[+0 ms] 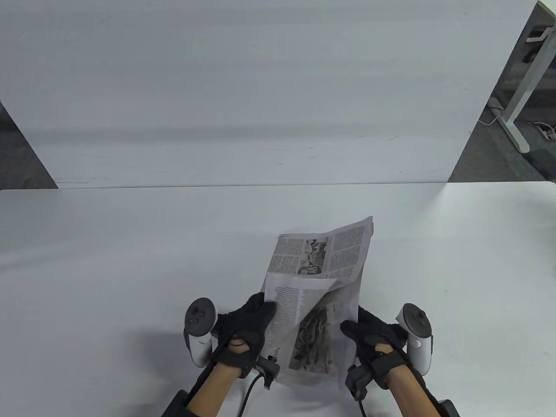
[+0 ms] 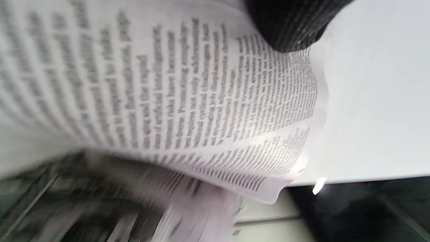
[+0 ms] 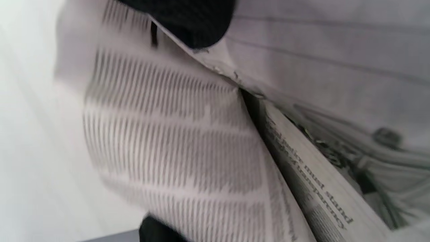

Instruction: Unfold folded newspaper and lay flat

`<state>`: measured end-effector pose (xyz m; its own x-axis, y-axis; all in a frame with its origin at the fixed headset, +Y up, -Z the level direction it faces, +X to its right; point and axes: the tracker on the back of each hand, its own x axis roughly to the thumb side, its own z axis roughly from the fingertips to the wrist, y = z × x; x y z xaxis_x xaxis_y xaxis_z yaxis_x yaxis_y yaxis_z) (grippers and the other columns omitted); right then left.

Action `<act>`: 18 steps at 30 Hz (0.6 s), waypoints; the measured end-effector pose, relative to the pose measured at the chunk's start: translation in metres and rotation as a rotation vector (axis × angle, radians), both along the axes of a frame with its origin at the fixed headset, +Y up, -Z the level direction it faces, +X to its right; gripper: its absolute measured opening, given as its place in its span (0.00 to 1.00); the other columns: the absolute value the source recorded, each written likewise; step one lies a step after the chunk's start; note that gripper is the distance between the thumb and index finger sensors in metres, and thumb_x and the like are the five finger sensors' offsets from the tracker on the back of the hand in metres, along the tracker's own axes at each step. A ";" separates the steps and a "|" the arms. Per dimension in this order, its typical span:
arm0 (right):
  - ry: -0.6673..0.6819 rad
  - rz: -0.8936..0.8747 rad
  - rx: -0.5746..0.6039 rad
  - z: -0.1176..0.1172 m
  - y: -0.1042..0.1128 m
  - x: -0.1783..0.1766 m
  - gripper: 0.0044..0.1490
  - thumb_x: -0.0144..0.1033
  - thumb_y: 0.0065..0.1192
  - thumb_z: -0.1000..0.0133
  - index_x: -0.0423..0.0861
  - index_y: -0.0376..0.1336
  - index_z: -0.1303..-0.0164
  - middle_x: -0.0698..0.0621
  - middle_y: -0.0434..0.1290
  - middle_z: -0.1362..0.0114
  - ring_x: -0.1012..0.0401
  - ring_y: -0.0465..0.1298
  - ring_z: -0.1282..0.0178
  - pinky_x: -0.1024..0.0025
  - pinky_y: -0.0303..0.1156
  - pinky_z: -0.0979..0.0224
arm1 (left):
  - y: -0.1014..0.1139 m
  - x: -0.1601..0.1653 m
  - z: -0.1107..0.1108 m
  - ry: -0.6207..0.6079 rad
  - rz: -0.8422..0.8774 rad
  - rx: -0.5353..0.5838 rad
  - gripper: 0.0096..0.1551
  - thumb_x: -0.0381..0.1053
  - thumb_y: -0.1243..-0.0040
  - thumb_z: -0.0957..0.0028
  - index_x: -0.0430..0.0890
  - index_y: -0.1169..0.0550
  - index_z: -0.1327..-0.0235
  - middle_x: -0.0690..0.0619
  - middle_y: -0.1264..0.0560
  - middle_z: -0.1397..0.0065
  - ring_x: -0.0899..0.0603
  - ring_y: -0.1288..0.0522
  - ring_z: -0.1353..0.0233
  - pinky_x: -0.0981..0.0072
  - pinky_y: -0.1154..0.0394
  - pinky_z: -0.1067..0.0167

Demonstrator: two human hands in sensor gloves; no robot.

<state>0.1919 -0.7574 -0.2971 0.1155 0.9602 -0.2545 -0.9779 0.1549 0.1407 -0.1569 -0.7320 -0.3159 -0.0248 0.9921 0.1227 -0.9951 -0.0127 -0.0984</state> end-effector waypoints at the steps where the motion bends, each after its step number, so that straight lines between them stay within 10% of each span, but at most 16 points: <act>1: -0.025 -0.011 -0.001 -0.001 0.002 0.006 0.37 0.22 0.62 0.50 0.43 0.59 0.26 0.31 0.69 0.26 0.31 0.80 0.41 0.46 0.85 0.50 | 0.006 -0.012 0.000 0.058 0.006 0.029 0.20 0.49 0.40 0.50 0.45 0.20 0.47 0.35 0.21 0.37 0.30 0.14 0.42 0.43 0.19 0.47; 13: -0.329 -0.044 -0.131 -0.001 -0.011 0.070 0.35 0.21 0.62 0.52 0.50 0.67 0.32 0.37 0.75 0.27 0.33 0.84 0.45 0.52 0.87 0.53 | -0.002 -0.131 0.007 0.649 -0.007 -0.103 0.20 0.48 0.39 0.51 0.43 0.20 0.49 0.34 0.20 0.40 0.31 0.10 0.49 0.45 0.16 0.53; 18: -0.279 -0.225 -0.137 -0.007 -0.019 0.074 0.34 0.21 0.61 0.51 0.53 0.69 0.33 0.38 0.76 0.27 0.35 0.84 0.43 0.56 0.87 0.51 | -0.022 -0.143 0.004 0.690 -0.037 -0.226 0.19 0.48 0.39 0.52 0.42 0.19 0.51 0.33 0.19 0.42 0.32 0.09 0.52 0.46 0.16 0.56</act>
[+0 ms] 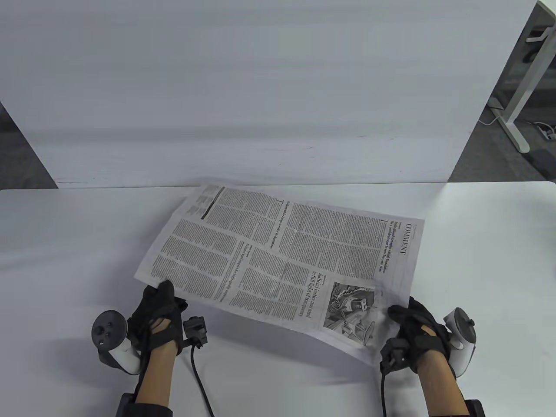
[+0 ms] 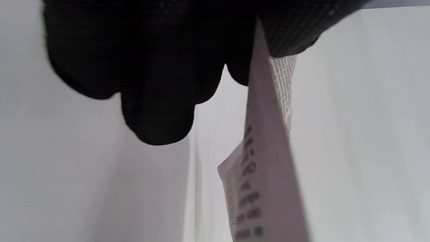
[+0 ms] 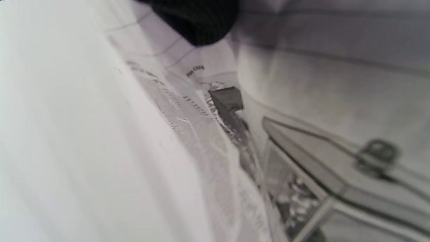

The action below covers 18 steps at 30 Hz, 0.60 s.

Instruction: Unfold folded newspaper and lay flat

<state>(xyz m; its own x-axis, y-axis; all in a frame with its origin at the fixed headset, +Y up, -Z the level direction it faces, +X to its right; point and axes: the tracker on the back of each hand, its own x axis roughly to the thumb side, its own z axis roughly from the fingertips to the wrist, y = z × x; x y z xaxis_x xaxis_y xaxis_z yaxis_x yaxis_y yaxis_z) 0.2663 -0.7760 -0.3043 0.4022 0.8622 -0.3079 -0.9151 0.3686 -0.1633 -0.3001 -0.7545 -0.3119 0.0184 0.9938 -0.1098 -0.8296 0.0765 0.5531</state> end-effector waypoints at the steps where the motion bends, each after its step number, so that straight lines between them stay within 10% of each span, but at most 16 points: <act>1: -0.002 -0.007 0.007 0.000 0.000 0.000 0.34 0.21 0.61 0.51 0.53 0.69 0.33 0.39 0.76 0.27 0.35 0.84 0.43 0.56 0.87 0.50 | -0.001 0.000 0.000 -0.011 0.013 0.002 0.19 0.48 0.39 0.51 0.42 0.20 0.51 0.33 0.19 0.41 0.32 0.09 0.51 0.46 0.16 0.55; 6: 0.010 -0.081 0.094 -0.002 0.004 -0.002 0.34 0.21 0.61 0.50 0.54 0.68 0.32 0.40 0.76 0.27 0.36 0.83 0.41 0.57 0.87 0.49 | -0.002 0.009 0.000 -0.045 0.107 0.026 0.23 0.52 0.38 0.50 0.44 0.22 0.45 0.34 0.22 0.36 0.29 0.13 0.46 0.42 0.19 0.50; 11: 0.059 -0.154 0.182 0.000 0.012 -0.016 0.34 0.22 0.60 0.49 0.56 0.66 0.31 0.42 0.75 0.25 0.37 0.82 0.39 0.57 0.87 0.46 | -0.010 0.046 -0.006 -0.400 0.298 -0.051 0.46 0.67 0.40 0.49 0.44 0.39 0.25 0.33 0.37 0.24 0.21 0.22 0.36 0.35 0.25 0.42; 18: 0.158 -0.158 0.235 0.002 0.016 -0.045 0.34 0.22 0.60 0.49 0.55 0.66 0.31 0.42 0.75 0.26 0.37 0.82 0.39 0.57 0.86 0.47 | -0.019 0.106 -0.006 -0.658 0.377 -0.100 0.54 0.69 0.41 0.48 0.43 0.51 0.22 0.31 0.42 0.23 0.21 0.22 0.36 0.36 0.25 0.42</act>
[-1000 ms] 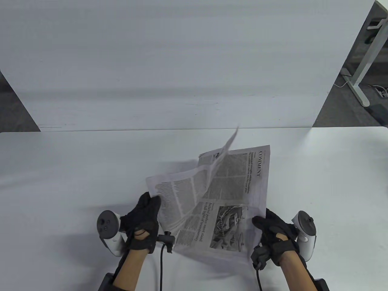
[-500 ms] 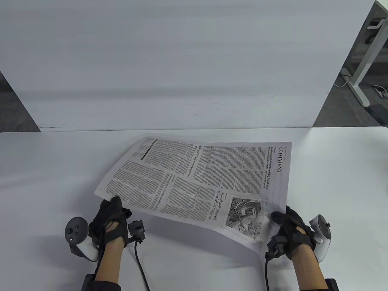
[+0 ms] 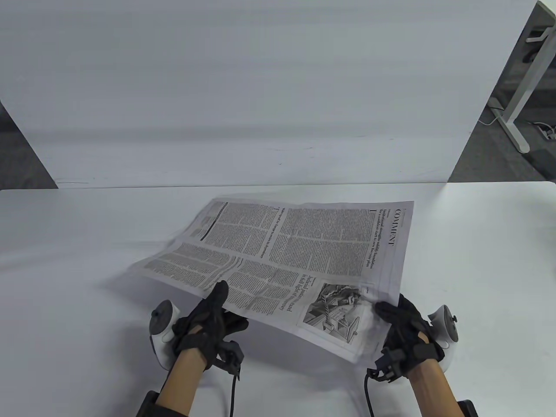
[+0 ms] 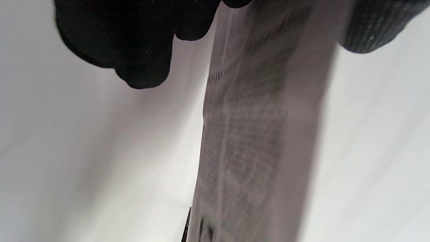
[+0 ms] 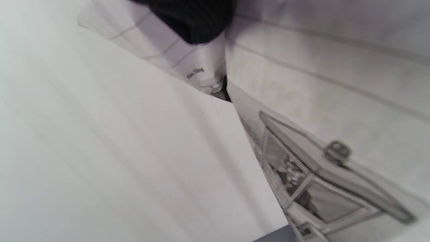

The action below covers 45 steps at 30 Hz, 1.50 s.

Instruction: Unfold folded newspaper and lay flat

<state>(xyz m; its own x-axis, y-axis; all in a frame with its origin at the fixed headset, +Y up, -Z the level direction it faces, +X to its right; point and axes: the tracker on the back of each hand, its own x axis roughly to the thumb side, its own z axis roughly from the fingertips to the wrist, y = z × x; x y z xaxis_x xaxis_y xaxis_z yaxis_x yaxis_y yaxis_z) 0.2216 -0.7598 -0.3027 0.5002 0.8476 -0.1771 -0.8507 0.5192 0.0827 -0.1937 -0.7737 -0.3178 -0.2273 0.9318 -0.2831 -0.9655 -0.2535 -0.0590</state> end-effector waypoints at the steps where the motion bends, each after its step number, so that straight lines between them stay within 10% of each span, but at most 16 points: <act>1: 0.009 -0.001 -0.002 0.000 0.000 -0.003 0.34 0.22 0.60 0.49 0.55 0.66 0.31 0.42 0.75 0.26 0.37 0.82 0.39 0.56 0.86 0.47 | -0.002 0.003 0.000 0.007 0.005 -0.001 0.53 0.66 0.40 0.47 0.43 0.51 0.23 0.31 0.41 0.24 0.22 0.21 0.37 0.37 0.24 0.43; 10: 0.065 0.148 -0.072 0.005 0.000 -0.010 0.38 0.25 0.62 0.47 0.47 0.56 0.24 0.34 0.68 0.23 0.34 0.77 0.35 0.51 0.82 0.43 | 0.003 -0.014 -0.006 0.146 -0.184 0.081 0.35 0.40 0.46 0.49 0.48 0.38 0.25 0.34 0.28 0.30 0.29 0.13 0.45 0.43 0.19 0.49; 20: -0.322 0.556 -0.178 0.010 0.010 0.042 0.43 0.28 0.67 0.49 0.42 0.54 0.24 0.32 0.64 0.22 0.33 0.71 0.30 0.45 0.74 0.36 | 0.017 -0.041 -0.014 0.150 -0.323 0.184 0.34 0.34 0.43 0.53 0.55 0.26 0.30 0.37 0.23 0.32 0.28 0.13 0.47 0.41 0.21 0.48; 29: -0.277 0.623 -0.007 -0.002 0.019 0.061 0.43 0.30 0.70 0.50 0.45 0.55 0.24 0.34 0.63 0.20 0.34 0.66 0.24 0.41 0.64 0.29 | 0.028 -0.045 -0.025 -0.150 -0.322 0.317 0.34 0.33 0.42 0.53 0.56 0.24 0.32 0.39 0.21 0.32 0.28 0.13 0.45 0.40 0.22 0.47; 45: 0.030 0.398 -0.036 -0.026 -0.004 0.079 0.52 0.34 0.75 0.51 0.43 0.49 0.21 0.33 0.54 0.16 0.29 0.54 0.21 0.30 0.54 0.29 | 0.060 0.021 -0.008 -0.608 -0.246 0.547 0.33 0.33 0.41 0.53 0.60 0.21 0.35 0.44 0.19 0.33 0.31 0.13 0.42 0.43 0.22 0.44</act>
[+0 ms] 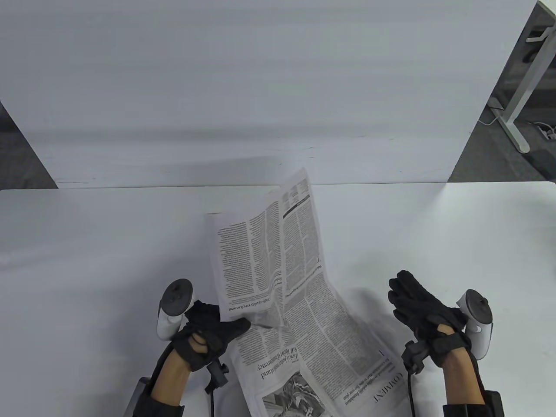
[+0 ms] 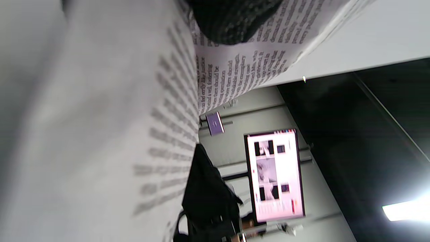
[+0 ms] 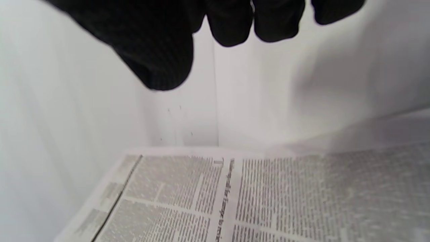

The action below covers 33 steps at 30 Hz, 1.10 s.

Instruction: Unfold folded newspaper and lay flat

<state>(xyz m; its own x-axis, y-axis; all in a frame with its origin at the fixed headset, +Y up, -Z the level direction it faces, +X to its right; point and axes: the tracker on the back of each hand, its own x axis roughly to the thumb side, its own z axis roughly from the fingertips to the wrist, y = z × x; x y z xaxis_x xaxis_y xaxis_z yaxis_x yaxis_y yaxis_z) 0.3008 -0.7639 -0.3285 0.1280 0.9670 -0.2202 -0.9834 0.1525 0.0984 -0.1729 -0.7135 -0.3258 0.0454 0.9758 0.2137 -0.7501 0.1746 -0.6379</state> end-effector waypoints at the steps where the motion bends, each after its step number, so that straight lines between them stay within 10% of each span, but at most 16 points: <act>1: 0.039 -0.021 0.001 -0.002 -0.002 0.000 0.53 0.35 0.75 0.51 0.44 0.48 0.20 0.33 0.53 0.16 0.29 0.53 0.21 0.29 0.54 0.29 | 0.003 0.005 0.002 -0.026 0.009 0.003 0.33 0.33 0.41 0.53 0.60 0.21 0.35 0.44 0.19 0.33 0.31 0.14 0.42 0.43 0.22 0.44; 19: 0.407 0.036 0.015 -0.018 -0.002 -0.066 0.65 0.35 0.80 0.53 0.56 0.37 0.19 0.46 0.42 0.10 0.28 0.39 0.16 0.24 0.41 0.25 | 0.009 0.064 0.028 -0.437 0.143 -0.078 0.32 0.33 0.41 0.52 0.61 0.20 0.37 0.47 0.17 0.34 0.33 0.14 0.41 0.44 0.22 0.42; 22: 0.463 -0.058 0.075 -0.018 0.002 -0.087 0.57 0.31 0.80 0.54 0.51 0.49 0.19 0.44 0.49 0.10 0.26 0.41 0.18 0.21 0.41 0.28 | 0.008 0.061 0.025 -0.425 0.171 -0.095 0.32 0.33 0.41 0.53 0.61 0.19 0.37 0.46 0.17 0.34 0.33 0.13 0.42 0.44 0.22 0.43; 26: 0.390 -0.071 0.149 -0.016 0.013 -0.083 0.28 0.33 0.78 0.52 0.52 0.71 0.41 0.44 0.55 0.11 0.28 0.43 0.17 0.21 0.42 0.28 | 0.002 0.037 0.013 -0.324 0.193 -0.125 0.32 0.34 0.40 0.53 0.58 0.20 0.36 0.46 0.16 0.36 0.33 0.13 0.44 0.44 0.21 0.44; 33: 0.168 0.114 0.148 -0.014 0.020 -0.044 0.25 0.36 0.77 0.52 0.47 0.73 0.45 0.39 0.82 0.34 0.36 0.81 0.35 0.39 0.72 0.34 | -0.011 -0.036 -0.017 0.237 0.019 -0.085 0.30 0.41 0.34 0.51 0.51 0.23 0.32 0.42 0.18 0.35 0.31 0.13 0.44 0.43 0.22 0.46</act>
<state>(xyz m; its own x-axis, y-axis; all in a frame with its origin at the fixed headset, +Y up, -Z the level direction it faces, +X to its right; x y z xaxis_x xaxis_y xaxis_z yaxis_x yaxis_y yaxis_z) 0.2573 -0.7441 -0.3422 -0.0100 0.9964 -0.0843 -0.9614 0.0136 0.2750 -0.2089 -0.7241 -0.3432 0.0662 0.9910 0.1163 -0.8829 0.1125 -0.4558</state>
